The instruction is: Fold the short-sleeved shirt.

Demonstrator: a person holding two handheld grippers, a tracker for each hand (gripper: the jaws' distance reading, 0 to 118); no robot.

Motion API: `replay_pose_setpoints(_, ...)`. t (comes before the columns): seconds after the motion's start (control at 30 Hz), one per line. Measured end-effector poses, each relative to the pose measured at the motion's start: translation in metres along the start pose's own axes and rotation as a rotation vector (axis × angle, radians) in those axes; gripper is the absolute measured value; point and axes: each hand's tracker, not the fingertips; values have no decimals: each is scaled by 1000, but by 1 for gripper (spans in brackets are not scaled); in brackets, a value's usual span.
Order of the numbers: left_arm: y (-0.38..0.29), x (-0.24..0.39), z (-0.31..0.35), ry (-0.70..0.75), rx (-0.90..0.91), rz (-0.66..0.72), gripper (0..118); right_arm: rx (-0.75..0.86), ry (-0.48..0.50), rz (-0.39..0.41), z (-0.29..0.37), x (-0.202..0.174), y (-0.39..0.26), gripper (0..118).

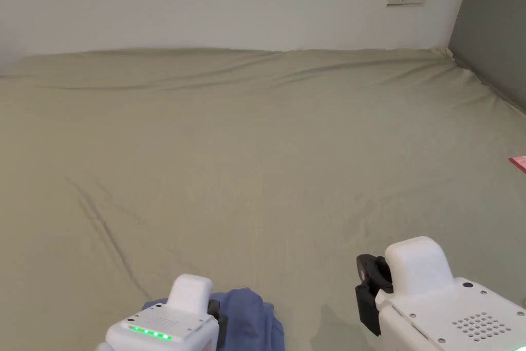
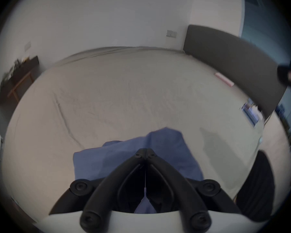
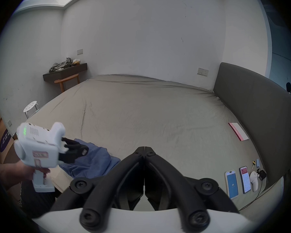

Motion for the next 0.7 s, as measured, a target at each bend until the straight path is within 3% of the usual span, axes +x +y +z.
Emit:
replay_pose_setpoints(0.23, -27, 49, -50, 19, -80, -159, 0, -10, -6, 19, 3, 2, -2, 2)
replay_pose_setpoints(0.5, -31, 70, -40, 2, -32, -226, 0, -31, -24, 6, -4, 9, -6, 2)
replay_pose_setpoints(0.7, -45, 91, -29, -154, -48, -273, 0, -45, -9, 18, -12, 2, -4, 2)
